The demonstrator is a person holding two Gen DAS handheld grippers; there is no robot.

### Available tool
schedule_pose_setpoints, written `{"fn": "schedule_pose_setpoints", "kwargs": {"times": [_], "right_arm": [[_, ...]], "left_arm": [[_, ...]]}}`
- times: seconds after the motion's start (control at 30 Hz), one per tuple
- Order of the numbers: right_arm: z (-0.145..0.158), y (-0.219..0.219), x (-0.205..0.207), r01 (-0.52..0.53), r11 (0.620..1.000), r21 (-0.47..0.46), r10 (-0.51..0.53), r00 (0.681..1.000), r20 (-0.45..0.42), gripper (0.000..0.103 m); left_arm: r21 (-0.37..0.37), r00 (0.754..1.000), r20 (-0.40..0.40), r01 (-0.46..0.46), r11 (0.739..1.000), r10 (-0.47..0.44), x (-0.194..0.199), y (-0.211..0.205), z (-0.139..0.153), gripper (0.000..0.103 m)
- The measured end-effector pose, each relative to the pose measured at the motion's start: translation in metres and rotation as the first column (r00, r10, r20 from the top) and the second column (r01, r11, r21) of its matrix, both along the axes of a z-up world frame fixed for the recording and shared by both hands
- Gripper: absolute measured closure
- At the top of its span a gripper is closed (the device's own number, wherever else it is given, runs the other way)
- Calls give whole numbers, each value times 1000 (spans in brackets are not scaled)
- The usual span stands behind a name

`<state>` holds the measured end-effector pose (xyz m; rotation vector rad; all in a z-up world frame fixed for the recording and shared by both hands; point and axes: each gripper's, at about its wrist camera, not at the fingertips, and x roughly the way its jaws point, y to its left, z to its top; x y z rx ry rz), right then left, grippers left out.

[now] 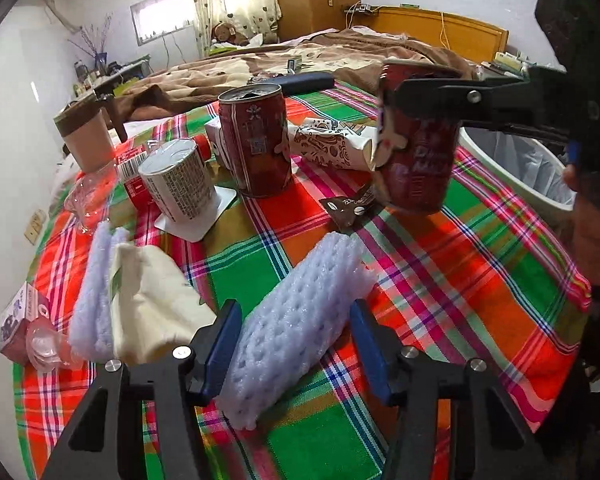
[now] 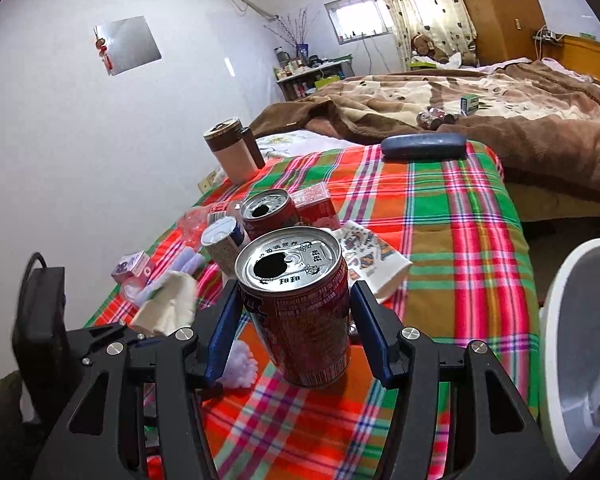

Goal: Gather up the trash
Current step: 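Grasp the red drink can with the right tool while the left tool grasps the white foam net, then carry the can and foam net to the white bin while both tools open to drop them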

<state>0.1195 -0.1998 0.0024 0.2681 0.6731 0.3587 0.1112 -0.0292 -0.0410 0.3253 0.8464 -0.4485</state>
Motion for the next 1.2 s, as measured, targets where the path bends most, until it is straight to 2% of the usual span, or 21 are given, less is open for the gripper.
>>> {"fn": "schedule_pose_setpoints", "kwargs": {"times": [0.13, 0.33, 0.4, 0.47, 0.6, 0.67, 0.77, 1.0, 1.2], "right_arm": [[-2, -10, -2, 19, 1000, 6, -19, 1000, -10, 46], [-7, -23, -7, 51, 998, 32, -50, 998, -28, 46], [-9, -25, -10, 56, 998, 32, -55, 998, -29, 46], [-11, -25, -12, 60, 998, 33, -59, 998, -30, 46], [-14, -27, -15, 74, 997, 13, -74, 997, -33, 46], [-14, -30, -17, 76, 997, 22, -75, 997, -34, 46], [-13, -35, -20, 85, 996, 26, -84, 996, -32, 46], [-13, -43, -29, 109, 993, 40, -108, 994, -27, 46], [-8, -52, -33, 137, 990, 45, -137, 991, -13, 46]], "left_arm": [[-39, 1000, -17, 1, 999, -2, 4, -1, 2, 47], [5, 1000, -19, -6, 1000, 6, 4, -11, -5, 48], [10, 1000, -12, -23, 1000, 23, 3, -11, -4, 54], [-14, 999, -5, -32, 999, 32, 1, -9, 0, 65], [-55, 998, -10, -64, 996, 63, 0, -8, 5, 74], [-70, 997, 0, -76, 995, 76, -3, -9, 9, 87], [-103, 997, -3, -77, 992, 77, -4, -11, 14, 87], [-111, 997, -8, -77, 991, 77, -12, -21, 15, 87], [-148, 996, 15, -86, 985, 89, -12, -30, 34, 88]]}}
